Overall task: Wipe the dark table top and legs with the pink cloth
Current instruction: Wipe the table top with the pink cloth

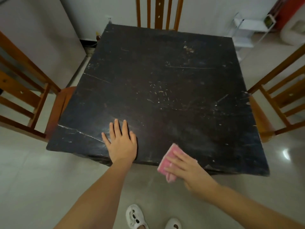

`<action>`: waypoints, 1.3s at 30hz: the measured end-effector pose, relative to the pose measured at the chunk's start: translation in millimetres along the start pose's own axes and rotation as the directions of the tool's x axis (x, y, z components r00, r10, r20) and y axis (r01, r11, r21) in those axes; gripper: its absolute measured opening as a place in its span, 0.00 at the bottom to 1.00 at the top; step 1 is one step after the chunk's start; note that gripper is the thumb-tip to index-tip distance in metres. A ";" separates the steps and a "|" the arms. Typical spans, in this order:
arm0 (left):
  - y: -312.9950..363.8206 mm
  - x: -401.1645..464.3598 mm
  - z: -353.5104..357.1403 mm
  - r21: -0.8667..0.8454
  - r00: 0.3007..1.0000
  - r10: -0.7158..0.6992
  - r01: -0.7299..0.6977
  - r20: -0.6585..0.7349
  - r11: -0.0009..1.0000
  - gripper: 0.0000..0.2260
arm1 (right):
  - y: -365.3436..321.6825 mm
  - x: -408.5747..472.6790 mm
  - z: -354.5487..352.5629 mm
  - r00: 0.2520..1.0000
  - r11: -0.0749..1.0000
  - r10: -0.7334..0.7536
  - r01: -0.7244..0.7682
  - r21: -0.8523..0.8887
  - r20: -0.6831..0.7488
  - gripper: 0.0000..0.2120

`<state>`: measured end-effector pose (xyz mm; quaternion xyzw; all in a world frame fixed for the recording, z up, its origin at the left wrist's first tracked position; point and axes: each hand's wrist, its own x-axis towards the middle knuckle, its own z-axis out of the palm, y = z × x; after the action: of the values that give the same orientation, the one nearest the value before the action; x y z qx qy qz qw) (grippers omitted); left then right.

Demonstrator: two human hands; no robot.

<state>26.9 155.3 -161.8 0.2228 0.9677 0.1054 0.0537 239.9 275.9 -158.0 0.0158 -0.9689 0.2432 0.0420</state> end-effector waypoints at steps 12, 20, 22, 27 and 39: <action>-0.5 0.6 2.7 -0.016 1.000 0.007 -0.008 -0.027 1.000 0.22 | 51.4 -8.5 -30.7 0.926 0.958 0.255 -0.280 -0.055 -0.280 0.17; 1.9 -3.5 1.2 -0.032 0.995 0.096 -0.097 -0.024 0.995 0.20 | -5.1 -43.4 -69.2 0.907 0.918 0.361 -0.305 0.254 -0.216 0.13; 16.3 -15.0 5.5 -0.028 0.959 0.281 -0.282 -0.040 0.959 0.21 | 32.4 -53.9 -113.4 0.759 0.857 0.515 -0.447 0.257 -0.398 0.13; 103.4 -64.6 22.7 -0.071 0.834 0.550 -0.546 0.039 0.834 0.23 | 118.8 -85.9 -105.7 0.635 0.648 0.748 -0.762 0.002 -0.193 0.22; 125.4 -97.7 45.2 -0.032 0.741 0.664 -0.665 0.098 0.747 0.24 | 29.8 -202.9 -32.4 0.467 0.648 0.751 -0.392 0.653 -0.466 0.12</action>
<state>173.8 230.3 -171.6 0.5579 0.8211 0.1034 0.0619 442.8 319.6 -161.6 -0.4062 -0.7302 0.4489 0.3167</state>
